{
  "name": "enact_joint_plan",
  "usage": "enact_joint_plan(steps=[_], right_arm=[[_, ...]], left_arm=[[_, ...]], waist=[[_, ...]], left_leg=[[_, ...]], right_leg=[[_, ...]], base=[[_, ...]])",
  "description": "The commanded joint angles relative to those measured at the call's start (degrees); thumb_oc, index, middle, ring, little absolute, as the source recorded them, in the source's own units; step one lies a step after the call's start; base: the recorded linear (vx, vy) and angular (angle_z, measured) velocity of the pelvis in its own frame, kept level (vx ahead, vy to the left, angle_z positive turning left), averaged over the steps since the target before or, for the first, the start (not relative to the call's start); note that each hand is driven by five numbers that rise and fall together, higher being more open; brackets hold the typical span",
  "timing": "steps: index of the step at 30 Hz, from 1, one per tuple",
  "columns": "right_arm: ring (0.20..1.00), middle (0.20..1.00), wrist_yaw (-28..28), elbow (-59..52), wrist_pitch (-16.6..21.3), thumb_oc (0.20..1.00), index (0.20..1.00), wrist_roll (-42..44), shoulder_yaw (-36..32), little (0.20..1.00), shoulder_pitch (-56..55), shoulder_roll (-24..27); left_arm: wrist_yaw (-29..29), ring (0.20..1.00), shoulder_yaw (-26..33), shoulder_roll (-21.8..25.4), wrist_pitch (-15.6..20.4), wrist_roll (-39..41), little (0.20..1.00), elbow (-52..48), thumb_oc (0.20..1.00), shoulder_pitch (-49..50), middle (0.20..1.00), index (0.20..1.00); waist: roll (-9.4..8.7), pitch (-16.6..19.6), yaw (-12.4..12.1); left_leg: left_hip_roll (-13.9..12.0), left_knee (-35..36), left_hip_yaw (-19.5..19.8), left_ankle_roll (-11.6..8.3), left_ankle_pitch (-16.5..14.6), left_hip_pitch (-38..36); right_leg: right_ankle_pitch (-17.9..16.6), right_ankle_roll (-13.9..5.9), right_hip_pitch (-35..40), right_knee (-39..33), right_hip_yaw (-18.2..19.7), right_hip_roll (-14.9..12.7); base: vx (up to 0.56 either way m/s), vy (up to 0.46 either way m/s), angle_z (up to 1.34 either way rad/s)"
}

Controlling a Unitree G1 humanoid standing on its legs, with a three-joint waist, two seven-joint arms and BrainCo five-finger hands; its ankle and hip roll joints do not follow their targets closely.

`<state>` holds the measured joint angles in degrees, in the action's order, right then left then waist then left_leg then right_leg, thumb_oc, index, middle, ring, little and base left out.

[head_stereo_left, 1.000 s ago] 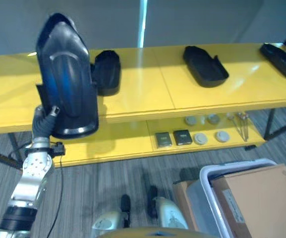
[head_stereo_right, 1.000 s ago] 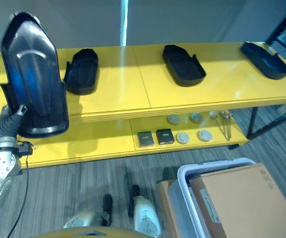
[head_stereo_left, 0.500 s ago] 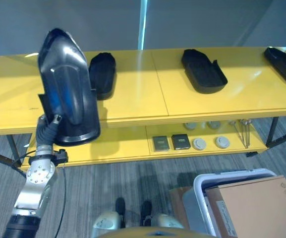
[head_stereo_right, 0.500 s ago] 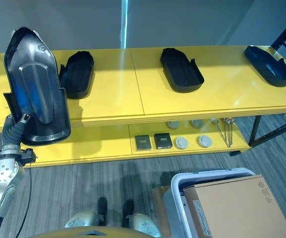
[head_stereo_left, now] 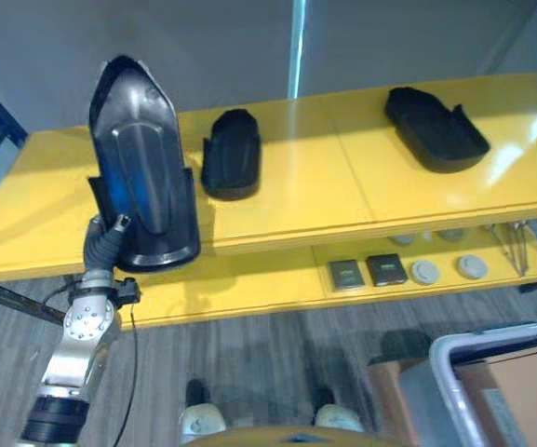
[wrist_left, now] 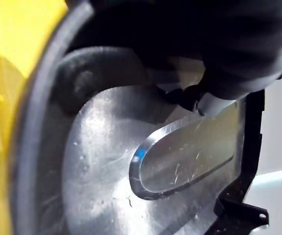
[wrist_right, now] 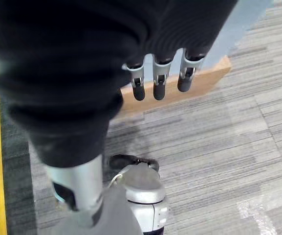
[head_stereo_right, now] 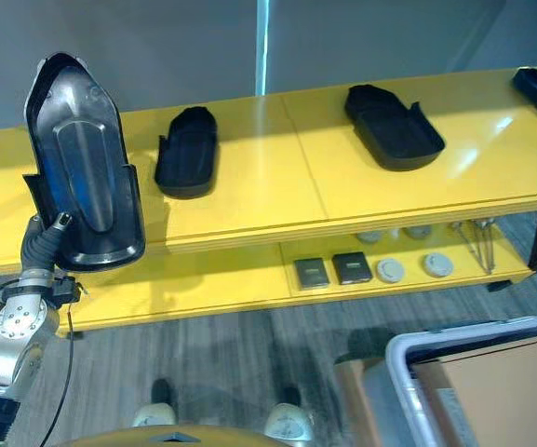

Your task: Move parts from the plastic box to the shelf.

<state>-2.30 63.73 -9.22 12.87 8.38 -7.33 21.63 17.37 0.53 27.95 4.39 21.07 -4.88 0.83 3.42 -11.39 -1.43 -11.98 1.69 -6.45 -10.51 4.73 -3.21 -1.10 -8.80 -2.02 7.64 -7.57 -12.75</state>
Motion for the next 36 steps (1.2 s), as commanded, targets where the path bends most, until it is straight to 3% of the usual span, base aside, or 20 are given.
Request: enact_joint_plan(steps=[1,3,5,7,9,10,13,18,27,31,36], right_arm=[[1.0,1.0,-0.9,0.2,-2.1,1.0,1.0,1.1,-0.9,1.0,0.7,-0.9],[1.0,1.0,0.0,0.5,-0.6,1.0,1.0,2.5,-2.1,1.0,0.3,-1.9],[1.0,1.0,0.5,0.2,1.3,1.0,1.0,0.1,-2.8,1.0,-0.5,-3.1],[1.0,1.0,0.7,-1.7,2.0,1.0,1.0,-1.4,-3.0,1.0,-1.8,-3.8],[1.0,1.0,1.2,-4.4,2.0,1.0,1.0,-3.2,-2.2,1.0,-3.0,-4.0],[1.0,1.0,1.0,-5.3,2.4,1.0,1.0,-3.4,-1.2,1.0,-3.6,-4.3],[1.0,1.0,0.6,-5.2,3.4,1.0,1.0,-3.8,0.0,1.0,-3.4,-4.8],[1.0,1.0,0.0,-3.0,3.3,1.0,1.0,-1.9,1.8,1.0,-1.8,-4.5],[1.0,1.0,0.3,-4.0,0.6,1.0,1.0,-4.0,1.4,1.0,-3.5,-3.6],[1.0,1.0,1.5,-4.9,0.2,1.0,1.0,-7.3,2.6,1.0,-3.5,-2.1],[1.0,1.0,3.6,-6.0,-0.4,1.0,1.0,-10.5,4.0,1.0,-3.5,0.4]], left_arm=[[2.4,0.2,3.6,2.5,5.0,-2.5,0.2,-4.1,0.2,-3.6,0.2,0.2],[1.9,0.2,2.5,3.9,3.7,-3.3,0.2,-4.0,0.2,-5.3,0.2,0.2],[1.3,0.2,3.0,5.5,3.3,-4.5,0.2,-4.0,0.2,-5.4,0.2,0.2],[-0.2,0.2,5.5,7.7,3.9,-2.6,0.2,-5.1,0.2,-2.2,0.2,0.2],[-1.2,0.2,7.6,9.4,4.2,-1.3,0.2,-5.5,0.2,0.1,0.2,0.2],[-1.5,0.2,8.3,9.9,4.3,-1.2,0.2,-5.1,0.2,0.5,0.2,0.2],[-0.6,0.2,8.2,9.3,3.4,-1.6,0.2,-5.6,0.2,0.5,0.2,0.2],[2.3,0.2,5.5,5.7,1.3,-3.4,0.2,-5.1,0.2,-1.3,0.2,0.2],[1.9,0.2,4.8,6.3,-4.1,-6.6,0.2,-0.7,0.2,-3.6,0.2,0.2],[2.6,0.2,3.5,12.3,-10.4,-7.7,0.2,7.5,0.2,-11.0,0.2,0.2],[2.2,0.2,1.3,21.2,-14.5,-9.9,0.2,19.8,0.2,-19.5,0.2,0.2]], waist=[[-2.53,-0.3,-1.8],[-3.31,-2.1,-2.2],[-3.78,-3.0,-2.9],[-3.84,-3.0,-3.7],[-3.85,-2.2,-3.4],[-4.07,-1.5,-3.0],[-4.73,-0.7,-3.0],[-5.39,1.1,-3.6],[-4.98,2.8,-2.1],[-3.53,3.1,0.4],[-2.11,3.4,3.2]], left_leg=[[0.6,-10.7,4.5,5.46,-5.1,6.8],[3.0,-17.4,5.2,6.56,-8.3,9.6],[4.5,-18.0,4.0,7.81,-10.2,9.4],[5.9,-16.1,2.1,9.16,-11.0,7.6],[7.3,-13.5,0.9,10.22,-10.9,5.9],[8.3,-11.9,0.1,10.76,-10.8,5.0],[9.6,-9.3,-0.9,11.23,-10.7,4.1],[9.9,-4.5,-0.2,10.7,-8.7,3.4],[7.7,0.4,-2.4,8.4,-5.3,2.7],[6.9,0.3,-3.5,8.07,-4.7,3.4],[6.8,-0.1,-4.9,7.96,-4.9,3.1]], right_leg=[[3.4,-0.83,-2.1,5.1,1.6,-2.8],[0.9,-2.72,-1.2,5.0,1.8,-6.0],[-2.1,-3.2,-0.4,3.9,0.6,-9.0],[-3.5,-3.37,-0.3,3.4,-1.3,-9.5],[-2.9,-3.56,-1.3,4.2,-1.6,-6.7],[-2.2,-3.62,-2.2,4.6,-1.7,-4.0],[-1.8,-3.53,-3.4,3.3,-2.5,-0.8],[-1.3,-1.33,0.1,-4.7,-2.0,3.3],[-1.7,-0.46,2.1,-10.4,-2.7,6.0],[-1.1,-0.42,0.9,-9.3,-1.9,6.2],[-0.3,-0.32,0.3,-8.4,-0.3,6.3]], base=[[0.0,0.558,-0.2],[0.0,0.532,-0.24],[0.01,0.486,-0.05],[0.02,0.402,-0.12],[0.04,0.255,-0.6],[0.05,0.158,-0.41],[0.03,0.04,-0.03],[0.05,-0.124,0.18],[0.05,-0.099,0.0],[0.01,0.005,-0.07],[0.05,0.035,-0.17]])
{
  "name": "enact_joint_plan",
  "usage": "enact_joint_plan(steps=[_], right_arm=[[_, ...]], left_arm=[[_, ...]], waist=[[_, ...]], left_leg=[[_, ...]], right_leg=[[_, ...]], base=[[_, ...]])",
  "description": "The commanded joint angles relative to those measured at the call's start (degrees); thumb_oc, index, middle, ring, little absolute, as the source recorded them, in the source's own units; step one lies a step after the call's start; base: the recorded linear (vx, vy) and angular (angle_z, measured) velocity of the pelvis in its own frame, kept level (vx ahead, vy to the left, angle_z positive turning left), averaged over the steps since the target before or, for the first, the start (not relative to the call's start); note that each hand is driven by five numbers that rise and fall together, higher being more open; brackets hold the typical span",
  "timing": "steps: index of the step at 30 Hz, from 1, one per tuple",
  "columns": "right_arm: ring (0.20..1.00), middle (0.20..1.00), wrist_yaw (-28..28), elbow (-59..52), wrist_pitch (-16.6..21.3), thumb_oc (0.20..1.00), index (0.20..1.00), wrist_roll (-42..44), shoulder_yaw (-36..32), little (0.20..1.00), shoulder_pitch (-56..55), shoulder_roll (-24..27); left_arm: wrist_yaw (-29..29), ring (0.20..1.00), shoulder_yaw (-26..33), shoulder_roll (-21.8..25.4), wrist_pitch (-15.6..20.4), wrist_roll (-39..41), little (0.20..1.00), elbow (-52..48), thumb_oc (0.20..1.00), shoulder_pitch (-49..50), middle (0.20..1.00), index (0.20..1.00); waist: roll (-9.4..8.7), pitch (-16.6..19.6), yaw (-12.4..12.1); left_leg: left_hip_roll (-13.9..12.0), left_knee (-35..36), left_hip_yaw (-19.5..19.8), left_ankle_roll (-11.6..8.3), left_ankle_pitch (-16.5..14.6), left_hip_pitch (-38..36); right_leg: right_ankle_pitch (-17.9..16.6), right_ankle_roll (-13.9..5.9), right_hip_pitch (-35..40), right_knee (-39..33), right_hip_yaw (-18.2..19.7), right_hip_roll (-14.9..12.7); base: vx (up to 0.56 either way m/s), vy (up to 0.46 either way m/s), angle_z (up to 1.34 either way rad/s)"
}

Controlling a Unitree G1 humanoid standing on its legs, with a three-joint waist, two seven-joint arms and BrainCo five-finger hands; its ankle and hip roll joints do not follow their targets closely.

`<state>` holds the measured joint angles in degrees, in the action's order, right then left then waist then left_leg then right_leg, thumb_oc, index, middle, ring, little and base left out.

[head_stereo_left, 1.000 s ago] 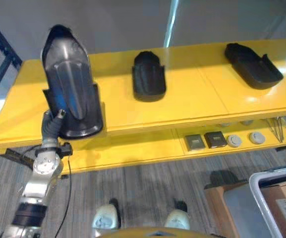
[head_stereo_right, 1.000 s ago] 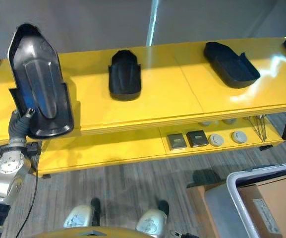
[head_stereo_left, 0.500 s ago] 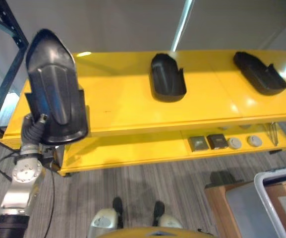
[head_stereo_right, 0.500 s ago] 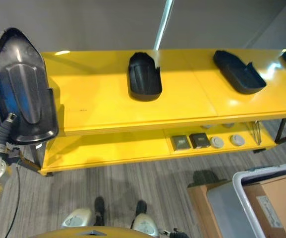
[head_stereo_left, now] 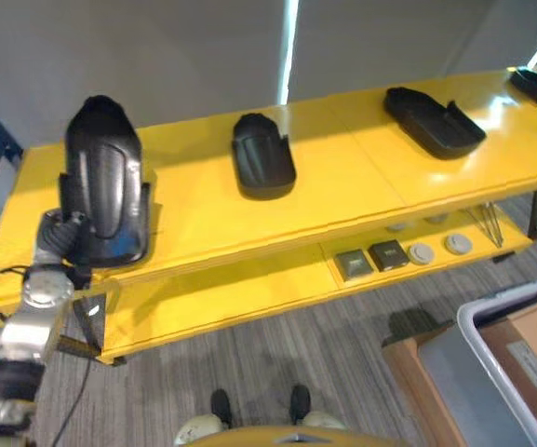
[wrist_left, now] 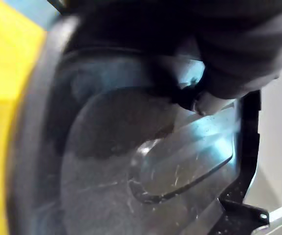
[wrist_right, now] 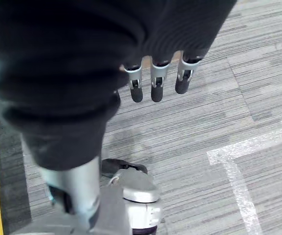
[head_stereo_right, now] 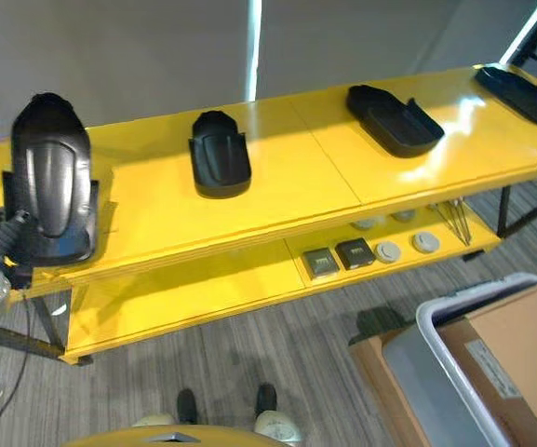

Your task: Move parts from the plastic box to the shelf.

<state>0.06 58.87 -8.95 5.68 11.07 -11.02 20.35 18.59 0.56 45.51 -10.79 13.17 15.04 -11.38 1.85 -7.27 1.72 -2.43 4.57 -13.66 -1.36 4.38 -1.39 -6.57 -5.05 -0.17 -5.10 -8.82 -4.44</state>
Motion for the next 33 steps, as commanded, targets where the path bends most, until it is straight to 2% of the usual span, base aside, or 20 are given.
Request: enact_joint_plan(steps=[1,2,6,7,8,12,18,23,25,33], right_arm=[[1.0,1.0,2.1,-0.7,-0.9,1.0,1.0,-3.8,2.1,1.0,0.3,2.7],[1.0,1.0,2.4,-0.5,-0.8,1.0,1.0,-4.4,2.6,1.0,0.5,3.2],[1.0,1.0,2.8,-0.7,-1.0,1.0,1.0,-4.6,3.2,1.0,0.7,3.9],[1.0,1.0,2.7,-0.7,-1.0,1.0,1.0,-4.2,3.6,1.0,0.8,4.0],[1.0,1.0,2.7,-0.7,-1.2,1.0,1.0,-4.1,3.5,1.0,0.9,3.9],[1.0,1.0,2.3,-0.1,-1.0,1.0,1.0,-5.5,3.6,1.0,1.0,3.7],[1.0,1.0,2.2,2.1,-0.2,1.0,1.0,-6.6,4.2,1.0,1.7,2.9],[1.0,1.0,2.2,2.2,0.2,1.0,1.0,-7.0,4.7,1.0,1.9,2.6],[1.0,1.0,2.1,2.5,0.5,1.0,1.0,-7.3,5.3,1.0,2.0,3.0],[1.0,1.0,2.8,2.6,1.0,1.0,1.0,-7.4,5.9,1.0,2.7,4.9]], left_arm=[[0.0,0.2,-0.7,6.1,-1.5,-1.5,0.2,5.0,0.2,-11.0,0.2,0.2],[-0.8,0.2,-2.1,7.5,-2.1,-1.4,0.2,9.2,0.2,-13.4,0.2,0.2],[-1.6,0.2,-4.4,9.1,-3.7,-1.8,0.2,15.6,0.2,-17.4,0.2,0.2],[-2.0,0.2,-5.3,9.4,-5.2,-1.8,0.2,17.7,0.2,-18.7,0.2,0.2],[-1.4,0.2,-5.7,9.1,-6.8,0.7,0.2,20.4,0.2,-19.8,0.2,0.2],[0.2,0.2,-4.9,6.9,-7.7,3.0,0.2,26.4,0.2,-21.4,0.2,0.2],[0.5,0.2,-4.2,3.9,-9.9,1.6,0.2,35.2,0.2,-22.6,0.2,0.2],[1.6,0.2,-4.5,2.8,-10.6,-0.8,0.2,38.4,0.2,-22.1,0.2,0.2],[2.2,0.2,-4.9,2.2,-10.2,-3.8,0.2,40.7,0.2,-21.3,0.2,0.2],[4.9,0.2,-6.4,2.0,-8.4,-5.4,0.2,42.8,0.2,-22.4,0.2,0.2]], waist=[[-0.08,-0.5,1.0],[0.27,-0.3,1.6],[0.73,-0.1,2.6],[0.87,0.0,3.0],[0.9,0.1,3.3],[0.81,0.3,3.9],[0.47,0.8,4.5],[0.4,0.5,4.9],[0.27,0.1,5.0],[0.29,-1.6,5.8]], left_leg=[[-2.8,-3.2,1.8,-1.24,-4.6,1.1],[-2.8,-3.5,1.5,-1.26,-4.7,0.9],[-2.8,-3.9,0.8,-1.15,-5.2,0.5],[-2.8,-4.0,0.7,-1.13,-5.4,0.3],[-2.6,-4.1,0.5,-1.03,-5.6,0.2],[-2.4,-4.0,0.0,-0.98,-6.0,-0.5],[-2.3,-4.5,-0.7,-0.74,-6.7,-1.0],[-2.2,-4.8,-0.8,-0.57,-7.1,-1.0],[-2.2,-5.4,-0.9,-0.43,-7.3,-0.7],[-2.3,-6.6,-1.0,-0.28,-7.4,1.0]], right_leg=[[5.3,-3.98,-1.5,4.4,1.5,-1.9],[5.3,-3.98,-1.5,4.4,1.9,-1.9],[5.5,-3.94,-1.4,4.4,2.9,-1.8],[5.6,-3.93,-1.3,4.4,3.2,-1.7],[5.6,-3.92,-1.1,4.1,3.7,-1.7],[5.3,-4.02,-0.4,3.0,4.1,-1.5],[5.2,-4.19,0.2,2.3,5.0,-1.5],[5.5,-4.13,0.1,2.7,5.4,-1.5],[5.8,-4.09,-0.3,3.4,5.7,-1.7],[6.4,-3.82,-2.4,5.5,6.4,-1.8]], base=[[0.09,0.054,-0.22],[0.09,0.049,-0.15],[0.06,0.032,-0.13],[0.05,0.032,-0.18],[0.05,0.029,-0.1],[0.03,0.012,-0.07],[0.04,0.004,-0.07],[0.0,0.006,0.0],[0.02,0.035,-0.02],[-0.01,0.03,-0.02]])
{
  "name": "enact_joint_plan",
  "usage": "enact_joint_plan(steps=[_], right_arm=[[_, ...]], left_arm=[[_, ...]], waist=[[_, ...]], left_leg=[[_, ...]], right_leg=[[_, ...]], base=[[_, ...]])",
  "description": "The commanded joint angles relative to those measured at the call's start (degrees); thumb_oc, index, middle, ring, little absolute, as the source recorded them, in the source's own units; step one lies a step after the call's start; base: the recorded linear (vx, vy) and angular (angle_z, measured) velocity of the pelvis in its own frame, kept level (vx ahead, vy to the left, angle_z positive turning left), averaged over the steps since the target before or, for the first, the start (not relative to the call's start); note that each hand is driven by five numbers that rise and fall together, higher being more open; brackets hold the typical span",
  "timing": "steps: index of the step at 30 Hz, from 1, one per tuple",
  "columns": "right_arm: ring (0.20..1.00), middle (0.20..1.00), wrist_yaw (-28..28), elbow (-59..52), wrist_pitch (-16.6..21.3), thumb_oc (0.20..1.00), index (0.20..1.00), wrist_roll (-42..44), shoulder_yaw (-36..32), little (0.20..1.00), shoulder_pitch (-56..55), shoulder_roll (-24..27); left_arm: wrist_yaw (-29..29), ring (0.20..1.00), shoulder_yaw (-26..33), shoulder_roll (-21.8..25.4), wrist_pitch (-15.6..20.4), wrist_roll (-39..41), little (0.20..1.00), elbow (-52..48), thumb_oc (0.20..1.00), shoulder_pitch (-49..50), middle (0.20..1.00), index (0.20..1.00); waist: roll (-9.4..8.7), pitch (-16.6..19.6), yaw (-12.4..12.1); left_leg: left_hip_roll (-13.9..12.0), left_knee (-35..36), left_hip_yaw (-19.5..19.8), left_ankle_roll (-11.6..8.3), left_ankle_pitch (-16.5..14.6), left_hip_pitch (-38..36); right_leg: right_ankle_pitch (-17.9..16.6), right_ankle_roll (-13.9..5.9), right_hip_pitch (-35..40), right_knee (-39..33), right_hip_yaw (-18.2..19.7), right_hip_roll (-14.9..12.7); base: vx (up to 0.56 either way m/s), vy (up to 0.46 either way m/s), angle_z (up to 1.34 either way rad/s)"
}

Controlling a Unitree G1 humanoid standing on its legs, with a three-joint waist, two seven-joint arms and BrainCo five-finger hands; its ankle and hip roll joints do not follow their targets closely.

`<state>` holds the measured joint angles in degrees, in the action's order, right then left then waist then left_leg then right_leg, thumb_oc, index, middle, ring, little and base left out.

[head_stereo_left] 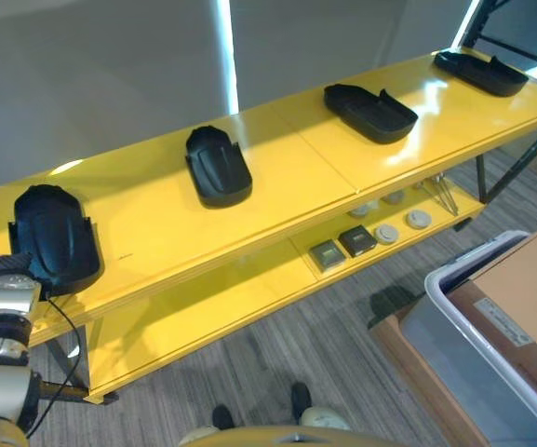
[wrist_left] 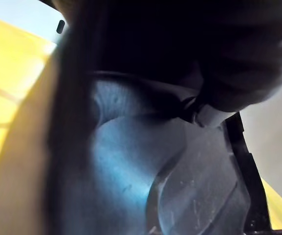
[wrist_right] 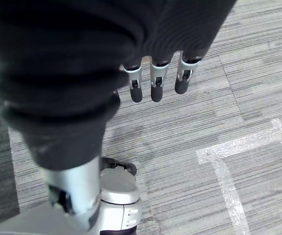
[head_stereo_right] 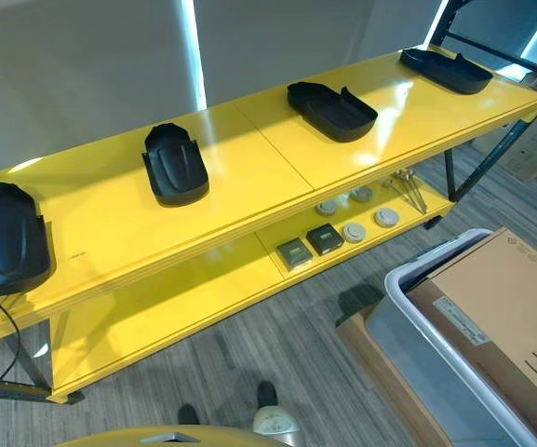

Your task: Move parts from the plastic box to the shelf.

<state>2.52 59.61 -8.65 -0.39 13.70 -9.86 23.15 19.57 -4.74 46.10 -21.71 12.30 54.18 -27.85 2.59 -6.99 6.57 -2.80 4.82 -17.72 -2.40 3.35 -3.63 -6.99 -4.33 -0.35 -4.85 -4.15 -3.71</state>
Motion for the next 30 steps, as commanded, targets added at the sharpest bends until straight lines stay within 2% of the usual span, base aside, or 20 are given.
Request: enact_joint_plan(steps=[1,8,17,22,27,29,30], right_arm=[[1.0,1.0,0.5,2.0,0.8,1.0,1.0,-1.1,3.3,1.0,1.8,2.5],[1.0,1.0,1.1,2.7,3.5,1.0,1.0,2.8,6.2,1.0,6.3,4.7],[1.0,1.0,0.6,1.7,3.3,1.0,1.0,4.7,6.8,1.0,7.3,4.5],[1.0,1.0,1.1,1.6,3.4,1.0,1.0,4.1,6.6,1.0,7.4,4.6],[1.0,1.0,1.2,1.8,3.4,1.0,1.0,3.8,6.1,1.0,7.0,4.7],[1.0,1.0,1.5,1.4,3.0,1.0,1.0,3.9,5.6,1.0,6.9,5.0],[1.0,1.0,1.7,1.1,2.7,1.0,1.0,3.9,5.5,1.0,7.0,5.2]], left_arm=[[4.6,0.2,-1.4,1.5,2.5,-3.6,0.2,3.7,0.2,-6.6,0.2,0.2],[8.4,0.2,-6.4,2.7,3.2,-0.3,0.2,8.0,0.2,-17.5,0.2,0.2],[8.5,0.2,-8.5,3.3,2.3,-0.2,0.2,9.4,0.2,-21.8,0.2,0.2],[6.6,0.2,-9.9,5.0,0.9,-2.9,0.2,10.2,0.2,-23.2,0.2,0.2],[2.3,0.2,-11.1,6.7,-1.4,-9.4,0.2,9.4,0.2,-22.3,0.2,0.2],[-2.4,0.2,-13.0,8.4,-3.9,-17.1,0.2,7.7,0.2,-21.5,0.2,0.2],[-3.3,0.2,-13.6,8.9,-4.3,-18.2,0.2,7.5,0.2,-21.1,0.2,0.2]], waist=[[-0.48,-2.4,1.1],[-1.76,-7.6,2.2],[-2.57,-8.8,2.4],[-2.54,-8.9,2.2],[-2.13,-8.8,1.8],[-1.76,-8.6,1.3],[-1.67,-8.6,1.2]], left_leg=[[-2.0,-7.1,3.1,0.77,-6.4,3.8],[-2.3,-9.4,3.4,0.62,-5.8,9.9],[-2.6,-9.9,3.4,0.5,-5.5,11.2],[-2.6,-10.2,3.3,0.39,-5.4,11.3],[-2.4,-10.0,3.4,0.45,-5.5,10.8],[-2.1,-10.0,3.7,0.55,-5.7,10.4],[-2.0,-9.9,3.8,0.6,-5.7,10.2]], right_leg=[[6.9,-4.48,-2.7,5.4,1.8,-2.5],[6.5,-3.58,-8.2,6.8,2.6,-1.6],[5.9,-3.26,-9.3,6.5,2.7,-1.2],[5.9,-3.11,-9.0,6.3,2.4,-1.3],[5.8,-3.15,-8.2,5.9,2.1,-1.5],[5.8,-3.29,-7.6,5.7,1.8,-1.8],[5.8,-3.31,-7.5,5.7,1.7,-1.8]], base=[[-0.07,0.043,-0.05],[-0.13,0.018,-0.03],[-0.03,-0.014,-0.04],[0.0,0.0,0.0],[0.0,0.0,0.0],[0.0,0.0,0.0],[0.0,0.0,0.0]])
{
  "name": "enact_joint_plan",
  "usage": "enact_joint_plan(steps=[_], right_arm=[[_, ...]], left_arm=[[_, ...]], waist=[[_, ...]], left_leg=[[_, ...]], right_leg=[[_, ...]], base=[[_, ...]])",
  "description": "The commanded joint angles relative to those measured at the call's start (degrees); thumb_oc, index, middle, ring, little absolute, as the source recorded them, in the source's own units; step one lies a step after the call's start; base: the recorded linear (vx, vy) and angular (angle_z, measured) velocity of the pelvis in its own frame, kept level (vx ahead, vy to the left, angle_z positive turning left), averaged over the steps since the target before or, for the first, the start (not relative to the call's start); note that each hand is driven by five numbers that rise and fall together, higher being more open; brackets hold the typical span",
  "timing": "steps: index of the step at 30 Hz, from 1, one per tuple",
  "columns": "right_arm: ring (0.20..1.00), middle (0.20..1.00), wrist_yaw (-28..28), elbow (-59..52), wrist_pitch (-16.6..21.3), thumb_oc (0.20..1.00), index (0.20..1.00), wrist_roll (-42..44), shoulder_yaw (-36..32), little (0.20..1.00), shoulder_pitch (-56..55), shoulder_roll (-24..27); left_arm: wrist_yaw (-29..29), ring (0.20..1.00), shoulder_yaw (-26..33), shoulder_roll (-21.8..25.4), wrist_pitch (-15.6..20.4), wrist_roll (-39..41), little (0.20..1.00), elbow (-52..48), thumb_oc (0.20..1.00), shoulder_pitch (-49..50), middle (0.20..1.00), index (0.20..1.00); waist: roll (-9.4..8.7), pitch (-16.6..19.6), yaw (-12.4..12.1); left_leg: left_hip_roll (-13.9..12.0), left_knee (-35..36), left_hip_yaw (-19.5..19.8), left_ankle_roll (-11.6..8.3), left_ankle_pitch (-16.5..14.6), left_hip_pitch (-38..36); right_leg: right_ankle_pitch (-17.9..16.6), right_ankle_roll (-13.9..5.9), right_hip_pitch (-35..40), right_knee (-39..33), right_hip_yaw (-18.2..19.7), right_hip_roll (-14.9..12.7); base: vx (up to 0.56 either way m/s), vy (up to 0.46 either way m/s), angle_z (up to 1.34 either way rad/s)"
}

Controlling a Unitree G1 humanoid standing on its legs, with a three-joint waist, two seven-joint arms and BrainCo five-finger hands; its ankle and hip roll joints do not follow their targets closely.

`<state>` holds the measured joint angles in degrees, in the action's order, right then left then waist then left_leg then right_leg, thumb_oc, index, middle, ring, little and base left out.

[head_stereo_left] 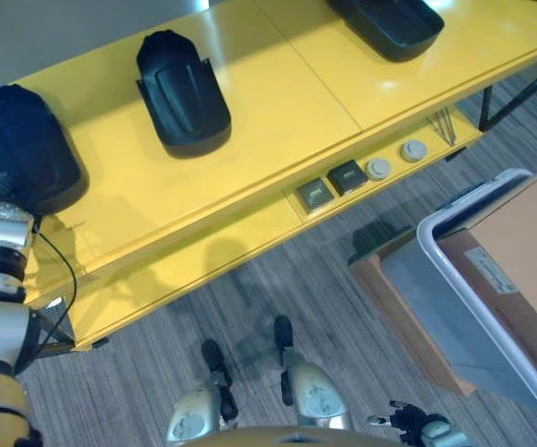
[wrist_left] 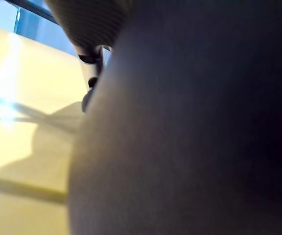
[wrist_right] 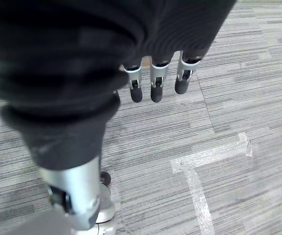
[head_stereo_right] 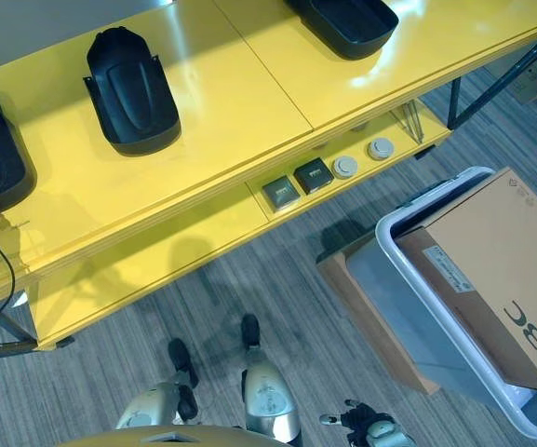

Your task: Move parts from the plastic box to the shelf.

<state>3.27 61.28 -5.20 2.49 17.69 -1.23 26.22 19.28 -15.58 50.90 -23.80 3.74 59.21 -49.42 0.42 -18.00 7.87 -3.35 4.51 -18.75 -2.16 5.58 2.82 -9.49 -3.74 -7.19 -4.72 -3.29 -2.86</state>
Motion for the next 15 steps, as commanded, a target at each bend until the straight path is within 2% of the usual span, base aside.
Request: enact_joint_plan(steps=[1,5,15], right_arm=[[1.0,1.0,1.1,-0.6,-0.8,1.0,1.0,1.0,1.4,1.0,-1.7,2.3],[1.0,1.0,1.5,-1.0,-1.6,1.0,1.0,0.0,0.9,1.0,-2.0,2.7],[1.0,1.0,1.5,-1.2,-2.6,1.0,1.0,-1.1,0.3,1.0,-2.6,2.6]], left_arm=[[-3.7,0.2,-3.1,4.6,-2.5,-10.0,0.2,2.5,0.2,0.6,0.2,0.2],[-6.3,0.2,-3.4,5.9,-2.8,-11.5,0.2,2.3,0.2,2.9,0.2,0.2],[-6.6,0.2,-0.6,4.3,-2.3,-11.2,0.2,2.3,0.2,8.4,0.2,0.2]], waist=[[0.58,2.5,-0.2],[1.24,2.9,-0.4],[1.87,3.6,-0.7]], left_leg=[[-1.4,-9.6,4.8,0.35,-8.0,3.6],[-1.1,-9.4,4.7,0.49,-8.2,2.7],[-0.6,-8.7,4.8,0.57,-8.4,1.1]], right_leg=[[8.3,-3.95,-0.4,5.5,0.8,-2.7],[8.3,-4.1,0.5,5.3,0.6,-3.1],[8.5,-4.46,1.7,5.2,0.5,-3.7]], base=[[0.02,0.03,0.04],[0.03,0.038,0.02],[0.01,0.016,0.01]])
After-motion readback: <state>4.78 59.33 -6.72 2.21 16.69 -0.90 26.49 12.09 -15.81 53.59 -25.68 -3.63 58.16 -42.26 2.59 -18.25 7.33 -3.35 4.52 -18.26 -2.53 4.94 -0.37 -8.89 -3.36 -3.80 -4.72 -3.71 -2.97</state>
